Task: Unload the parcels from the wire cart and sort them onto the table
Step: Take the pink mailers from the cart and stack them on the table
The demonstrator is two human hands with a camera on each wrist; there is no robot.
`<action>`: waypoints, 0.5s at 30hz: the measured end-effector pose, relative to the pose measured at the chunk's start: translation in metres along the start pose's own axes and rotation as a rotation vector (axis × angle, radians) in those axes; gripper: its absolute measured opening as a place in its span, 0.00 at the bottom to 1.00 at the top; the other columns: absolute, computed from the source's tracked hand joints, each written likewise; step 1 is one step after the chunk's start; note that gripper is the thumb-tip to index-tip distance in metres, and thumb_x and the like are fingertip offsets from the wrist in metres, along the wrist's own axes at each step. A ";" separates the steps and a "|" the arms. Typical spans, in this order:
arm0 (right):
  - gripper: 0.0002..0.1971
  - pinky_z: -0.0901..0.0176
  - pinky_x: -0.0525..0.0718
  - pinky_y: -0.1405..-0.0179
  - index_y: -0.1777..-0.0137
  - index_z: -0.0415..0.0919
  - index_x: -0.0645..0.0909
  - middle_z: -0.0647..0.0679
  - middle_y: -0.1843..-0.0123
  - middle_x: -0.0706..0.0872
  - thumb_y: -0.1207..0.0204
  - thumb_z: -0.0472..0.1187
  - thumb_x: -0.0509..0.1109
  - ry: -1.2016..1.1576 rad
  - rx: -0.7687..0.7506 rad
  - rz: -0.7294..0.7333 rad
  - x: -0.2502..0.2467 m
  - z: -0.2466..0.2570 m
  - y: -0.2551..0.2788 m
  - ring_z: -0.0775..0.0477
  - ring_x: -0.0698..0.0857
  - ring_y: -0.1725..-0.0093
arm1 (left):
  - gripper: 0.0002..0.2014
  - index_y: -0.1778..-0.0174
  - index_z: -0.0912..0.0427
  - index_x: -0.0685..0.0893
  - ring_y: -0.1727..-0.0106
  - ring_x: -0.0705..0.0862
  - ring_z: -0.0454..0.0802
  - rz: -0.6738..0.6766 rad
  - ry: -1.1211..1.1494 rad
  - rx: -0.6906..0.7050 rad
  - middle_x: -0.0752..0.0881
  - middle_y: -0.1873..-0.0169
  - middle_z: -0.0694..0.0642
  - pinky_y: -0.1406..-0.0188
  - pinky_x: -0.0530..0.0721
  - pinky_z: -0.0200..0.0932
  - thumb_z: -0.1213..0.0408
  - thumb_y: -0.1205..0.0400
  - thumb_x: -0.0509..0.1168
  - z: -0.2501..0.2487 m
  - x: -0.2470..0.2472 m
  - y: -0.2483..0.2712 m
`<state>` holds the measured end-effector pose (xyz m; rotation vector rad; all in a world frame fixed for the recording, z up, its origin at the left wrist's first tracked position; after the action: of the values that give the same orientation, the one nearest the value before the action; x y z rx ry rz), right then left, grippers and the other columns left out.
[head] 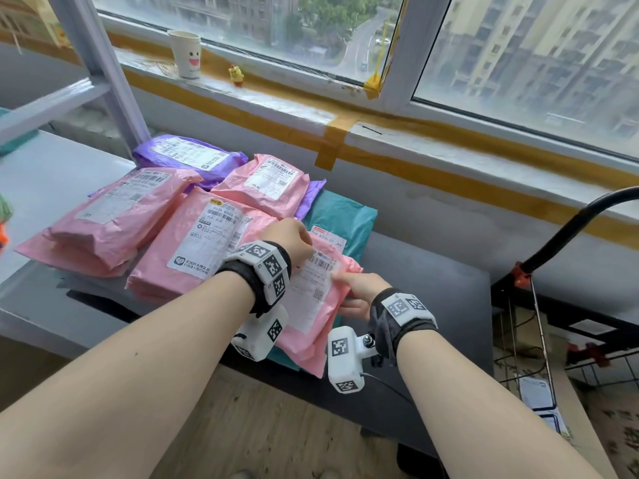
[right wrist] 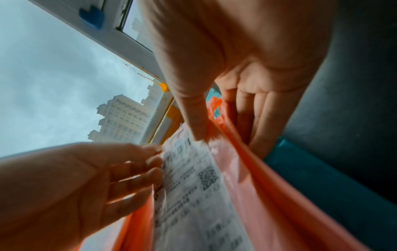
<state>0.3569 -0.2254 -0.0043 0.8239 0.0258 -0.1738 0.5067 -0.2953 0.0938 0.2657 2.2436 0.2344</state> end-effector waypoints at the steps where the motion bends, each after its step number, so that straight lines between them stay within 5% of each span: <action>1: 0.13 0.59 0.88 0.75 0.40 0.34 0.79 0.39 0.59 0.89 0.23 0.36 0.71 0.005 -0.023 0.026 0.005 0.003 0.001 0.47 0.89 0.68 | 0.06 0.58 0.54 0.86 0.49 0.87 0.54 -0.007 -0.003 -0.005 0.89 0.51 0.56 0.46 0.86 0.45 0.68 0.23 0.65 0.000 0.000 0.001; 5: 0.05 0.61 0.88 0.73 0.54 0.41 0.80 0.44 0.61 0.88 0.23 0.30 0.70 0.002 -0.061 0.064 0.016 0.007 0.001 0.48 0.87 0.66 | 0.07 0.55 0.55 0.88 0.47 0.87 0.54 -0.027 -0.016 -0.002 0.89 0.50 0.55 0.47 0.83 0.42 0.67 0.22 0.64 0.001 -0.001 0.002; 8: 0.07 0.55 0.88 0.66 0.51 0.41 0.80 0.43 0.61 0.88 0.26 0.35 0.74 0.019 -0.035 0.053 0.013 -0.001 -0.001 0.48 0.88 0.65 | 0.05 0.60 0.52 0.85 0.49 0.87 0.53 -0.005 -0.011 -0.009 0.89 0.52 0.55 0.47 0.84 0.42 0.66 0.23 0.65 0.005 0.004 0.002; 15: 0.17 0.54 0.90 0.67 0.43 0.38 0.80 0.37 0.53 0.90 0.29 0.40 0.78 0.024 0.019 0.078 0.004 -0.013 0.000 0.42 0.89 0.60 | 0.06 0.66 0.52 0.83 0.52 0.87 0.53 0.001 0.000 0.002 0.85 0.62 0.51 0.49 0.87 0.45 0.67 0.24 0.66 0.005 0.010 -0.002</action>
<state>0.3611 -0.2160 -0.0137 0.8445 0.0140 -0.0907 0.5045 -0.2940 0.0829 0.2678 2.2437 0.2324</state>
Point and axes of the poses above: each hand's wrist, its own y-axis away from the middle knuckle, its own x-axis out of the palm, z = x × y, the point moved 10 cm from there along -y, towards the middle knuckle
